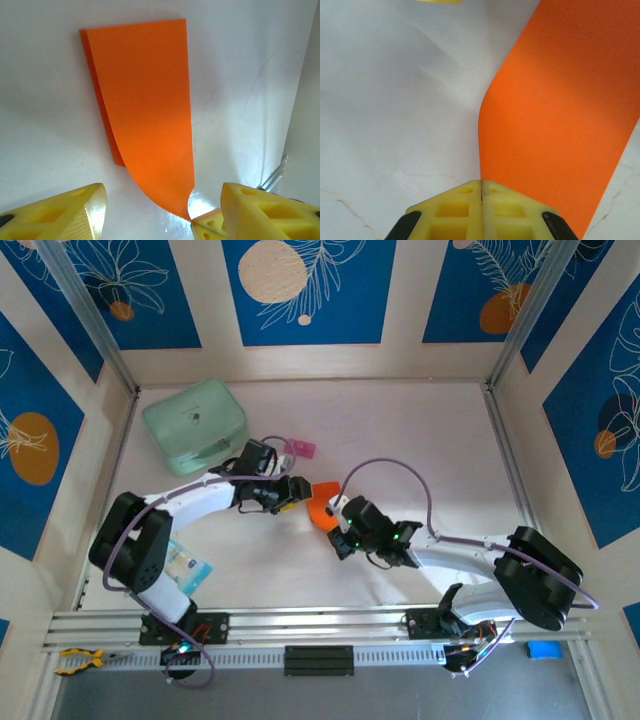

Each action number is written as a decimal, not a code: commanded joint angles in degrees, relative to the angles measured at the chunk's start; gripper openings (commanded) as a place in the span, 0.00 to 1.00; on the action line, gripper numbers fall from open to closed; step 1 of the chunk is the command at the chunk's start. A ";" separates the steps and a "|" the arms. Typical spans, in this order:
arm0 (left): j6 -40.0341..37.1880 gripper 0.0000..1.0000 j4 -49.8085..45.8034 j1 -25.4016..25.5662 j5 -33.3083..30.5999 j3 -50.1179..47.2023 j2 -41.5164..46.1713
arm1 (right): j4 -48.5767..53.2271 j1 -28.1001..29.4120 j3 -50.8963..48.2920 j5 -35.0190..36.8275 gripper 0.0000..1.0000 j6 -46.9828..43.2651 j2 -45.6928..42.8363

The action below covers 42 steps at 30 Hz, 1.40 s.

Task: Fold a paper plane with a square sheet of paper (pick it up from the middle)
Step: Third fold the triangle at the center of the table.

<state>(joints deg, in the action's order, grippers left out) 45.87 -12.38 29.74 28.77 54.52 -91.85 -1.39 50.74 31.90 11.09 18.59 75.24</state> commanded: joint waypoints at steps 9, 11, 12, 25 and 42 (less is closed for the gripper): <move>-4.15 0.47 -3.94 -0.69 0.49 2.40 0.85 | 2.44 -6.28 7.68 -25.46 0.00 12.10 6.24; -4.51 0.42 -3.96 -0.76 1.06 2.92 0.47 | 2.27 -6.35 8.25 -26.36 0.00 12.87 7.25; -4.63 0.39 -3.79 -0.74 1.33 3.19 0.26 | 1.86 -6.49 8.38 -26.93 0.00 13.24 7.84; -6.49 0.19 -0.71 -0.42 9.07 12.20 -11.90 | -6.42 -9.55 4.60 -31.81 0.00 15.93 11.48; -14.04 0.16 -7.38 3.35 3.70 16.96 -26.26 | -7.08 -9.78 4.09 -31.99 0.00 14.41 14.14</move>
<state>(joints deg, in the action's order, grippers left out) 34.94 -15.81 32.29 34.94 70.59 -116.60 -9.45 41.21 35.88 -19.94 33.71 88.97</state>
